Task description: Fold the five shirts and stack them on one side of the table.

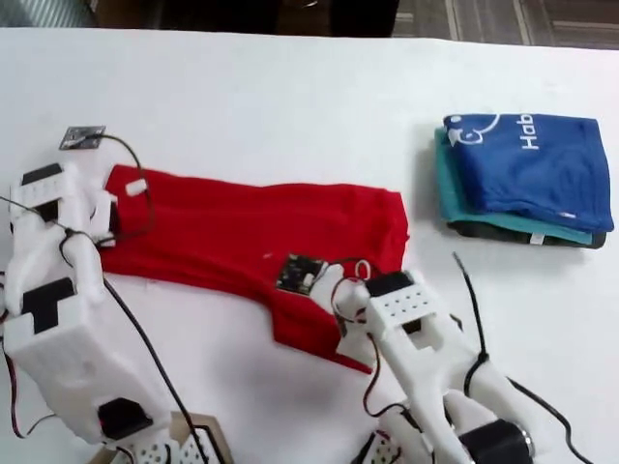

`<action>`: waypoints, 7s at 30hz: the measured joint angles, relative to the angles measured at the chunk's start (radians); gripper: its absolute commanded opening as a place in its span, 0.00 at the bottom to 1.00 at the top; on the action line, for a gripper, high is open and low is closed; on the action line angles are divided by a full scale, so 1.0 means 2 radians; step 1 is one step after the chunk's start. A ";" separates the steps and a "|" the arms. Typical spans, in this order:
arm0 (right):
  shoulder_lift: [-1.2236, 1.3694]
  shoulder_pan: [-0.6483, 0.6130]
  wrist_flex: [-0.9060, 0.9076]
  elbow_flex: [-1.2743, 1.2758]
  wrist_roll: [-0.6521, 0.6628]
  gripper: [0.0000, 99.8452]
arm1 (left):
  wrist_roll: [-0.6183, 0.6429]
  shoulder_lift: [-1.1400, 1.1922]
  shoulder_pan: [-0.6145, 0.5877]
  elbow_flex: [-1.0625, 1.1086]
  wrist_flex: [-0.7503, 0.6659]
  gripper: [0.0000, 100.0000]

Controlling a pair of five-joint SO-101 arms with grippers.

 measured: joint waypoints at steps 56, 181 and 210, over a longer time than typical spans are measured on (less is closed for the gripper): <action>0.035 -0.187 -0.033 -0.005 -0.107 0.18 | 0.066 -0.173 0.014 0.262 -0.172 0.03; -0.134 0.360 -0.151 0.114 -0.179 0.02 | 0.070 -0.082 -0.001 -0.055 0.060 0.20; -0.134 0.361 -0.153 0.116 -0.180 0.02 | 0.079 0.423 0.023 -0.684 0.325 0.09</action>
